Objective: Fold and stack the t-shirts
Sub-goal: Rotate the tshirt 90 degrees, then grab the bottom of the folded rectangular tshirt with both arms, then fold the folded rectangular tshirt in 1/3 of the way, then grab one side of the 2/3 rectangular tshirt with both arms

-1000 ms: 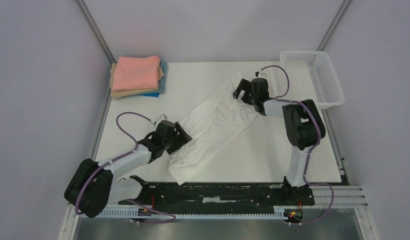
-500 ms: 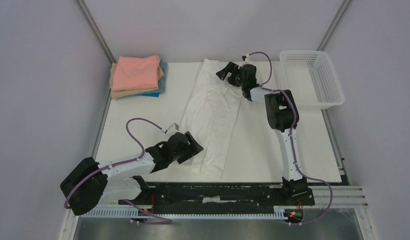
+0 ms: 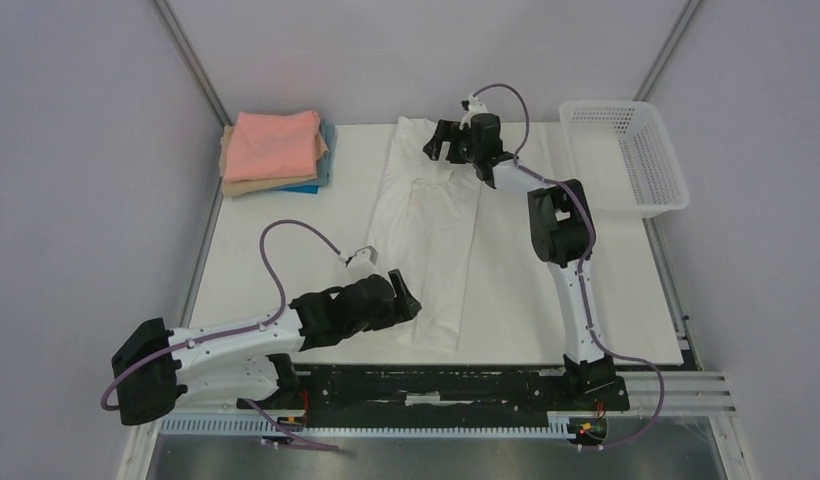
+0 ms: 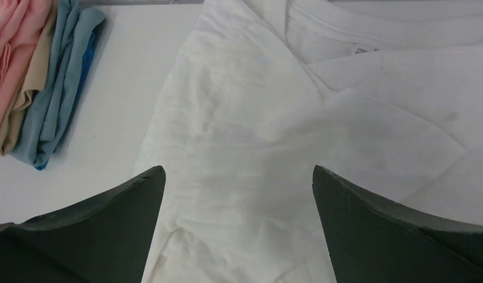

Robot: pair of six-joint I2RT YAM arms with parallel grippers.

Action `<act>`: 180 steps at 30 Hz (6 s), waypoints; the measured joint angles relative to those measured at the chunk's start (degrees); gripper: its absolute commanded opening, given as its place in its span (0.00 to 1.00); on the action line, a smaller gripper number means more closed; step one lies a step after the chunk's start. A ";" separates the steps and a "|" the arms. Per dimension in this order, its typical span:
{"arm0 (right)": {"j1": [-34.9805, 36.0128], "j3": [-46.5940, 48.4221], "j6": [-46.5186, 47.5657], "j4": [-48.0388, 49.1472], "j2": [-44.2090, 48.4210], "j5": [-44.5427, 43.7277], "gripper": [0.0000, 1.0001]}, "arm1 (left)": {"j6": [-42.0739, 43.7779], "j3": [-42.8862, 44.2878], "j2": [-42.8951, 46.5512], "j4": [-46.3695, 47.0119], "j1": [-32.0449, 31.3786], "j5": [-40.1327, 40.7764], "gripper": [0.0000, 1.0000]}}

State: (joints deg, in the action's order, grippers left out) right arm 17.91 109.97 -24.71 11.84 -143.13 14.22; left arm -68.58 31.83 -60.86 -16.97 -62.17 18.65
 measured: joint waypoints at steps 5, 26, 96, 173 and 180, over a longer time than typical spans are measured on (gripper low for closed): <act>3.37 -9.57 10.16 -5.40 15.13 -3.69 0.98 | 1.09 2.86 2.47 -9.73 0.02 5.05 0.94; 29.57 -84.11 11.80 -0.85 76.08 -13.57 0.98 | 2.99 -11.39 11.02 -12.74 7.39 4.09 0.52; 50.47 -82.40 10.73 -21.55 85.35 -32.61 0.00 | 8.48 -0.37 10.84 -11.08 10.69 -4.83 0.02; 6.93 -95.91 -1.95 14.25 78.47 -2.14 0.97 | 26.45 10.16 -28.06 12.07 41.86 -16.90 0.34; 6.95 -96.32 -2.69 14.23 76.17 -1.18 0.90 | 24.65 9.86 -31.76 19.26 42.07 -21.99 0.02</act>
State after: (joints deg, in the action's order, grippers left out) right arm 24.86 13.65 -27.40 26.06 -66.96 13.04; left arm -43.92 41.69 -92.62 2.28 -20.10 -3.33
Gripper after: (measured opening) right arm 0.916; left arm 0.043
